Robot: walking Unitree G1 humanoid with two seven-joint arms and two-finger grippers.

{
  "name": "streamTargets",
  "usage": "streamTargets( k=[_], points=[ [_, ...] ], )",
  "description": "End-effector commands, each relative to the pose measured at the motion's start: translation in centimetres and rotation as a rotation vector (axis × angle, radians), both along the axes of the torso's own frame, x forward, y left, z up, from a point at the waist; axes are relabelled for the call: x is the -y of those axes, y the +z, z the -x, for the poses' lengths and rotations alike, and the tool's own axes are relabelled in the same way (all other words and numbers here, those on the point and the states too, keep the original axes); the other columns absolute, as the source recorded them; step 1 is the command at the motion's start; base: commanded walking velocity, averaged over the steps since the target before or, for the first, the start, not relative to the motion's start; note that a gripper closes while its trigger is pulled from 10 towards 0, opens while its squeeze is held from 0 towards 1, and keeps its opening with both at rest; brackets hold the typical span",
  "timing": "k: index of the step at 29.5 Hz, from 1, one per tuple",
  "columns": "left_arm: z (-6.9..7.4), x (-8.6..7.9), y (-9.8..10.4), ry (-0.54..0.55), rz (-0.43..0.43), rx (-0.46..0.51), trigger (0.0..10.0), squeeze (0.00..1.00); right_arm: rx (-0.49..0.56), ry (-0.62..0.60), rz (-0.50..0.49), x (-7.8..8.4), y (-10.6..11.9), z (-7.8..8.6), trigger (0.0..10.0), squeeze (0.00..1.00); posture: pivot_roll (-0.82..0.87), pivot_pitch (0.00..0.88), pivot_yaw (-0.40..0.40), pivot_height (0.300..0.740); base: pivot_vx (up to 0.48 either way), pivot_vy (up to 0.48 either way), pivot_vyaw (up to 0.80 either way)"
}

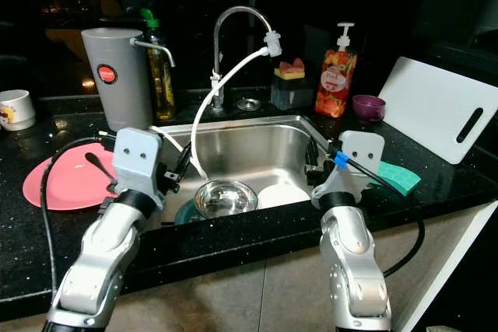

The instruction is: Kitchen organization

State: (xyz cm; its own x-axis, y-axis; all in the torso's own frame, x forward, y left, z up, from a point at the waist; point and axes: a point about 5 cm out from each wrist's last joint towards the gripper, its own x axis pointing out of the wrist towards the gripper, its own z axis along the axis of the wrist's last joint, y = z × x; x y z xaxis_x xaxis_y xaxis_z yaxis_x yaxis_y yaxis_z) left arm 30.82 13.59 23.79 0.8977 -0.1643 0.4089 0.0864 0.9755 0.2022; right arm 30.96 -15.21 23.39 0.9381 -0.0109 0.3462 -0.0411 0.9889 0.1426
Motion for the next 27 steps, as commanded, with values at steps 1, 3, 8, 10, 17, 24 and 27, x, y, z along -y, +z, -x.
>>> streamTargets(
  k=[1, 3, 8, 10, 17, 24, 27],
  points=[
    [-0.09, 0.04, 0.26, -0.001, -0.007, 0.012, 10.0, 0.0, 0.002, 0.007, -0.006, -0.1, 0.03, -0.18, 10.0, 0.0, 0.07, 0.0, -0.081, 0.74, 0.0, 0.0, 0.0],
    [-0.09, 0.04, 0.27, 0.0, -0.006, 0.013, 10.0, 0.0, 0.002, 0.007, -0.007, -0.1, 0.05, -0.18, 10.0, 0.0, 0.07, 0.0, -0.081, 0.74, 0.0, 0.0, 0.0],
    [-0.09, 0.03, 0.25, 0.0, -0.007, 0.012, 10.0, 0.0, 0.001, 0.006, -0.007, -0.1, 0.05, -0.19, 10.0, 0.0, 0.07, 0.0, -0.081, 0.74, 0.0, 0.0, 0.0],
    [-0.08, -0.03, 0.22, 0.002, -0.008, 0.011, 10.0, 0.0, 0.001, 0.005, -0.007, -0.09, 0.02, -0.18, 10.0, 0.0, 0.07, 0.0, -0.081, 0.74, 0.0, 0.0, 0.0],
    [0.01, -0.02, 0.21, 0.002, -0.007, 0.01, 10.0, 0.0, -0.001, 0.003, -0.01, -0.06, -0.01, -0.1, 10.0, 0.0, 0.07, 0.0, -0.082, 0.74, 0.0, 0.0, 0.0],
    [0.02, 0.02, 0.23, 0.003, -0.007, 0.009, 10.0, 0.0, -0.001, 0.001, -0.01, -0.03, -0.03, -0.08, 10.0, 0.0, 0.07, 0.0, -0.08, 0.74, 0.0, 0.0, 0.0],
    [0.03, 0.02, 0.22, 0.003, -0.007, 0.009, 10.0, 0.0, -0.002, 0.001, -0.01, -0.04, -0.04, -0.08, 10.0, 0.0, 0.07, 0.0, -0.08, 0.74, 0.0, 0.0, 0.0]
  ],
)
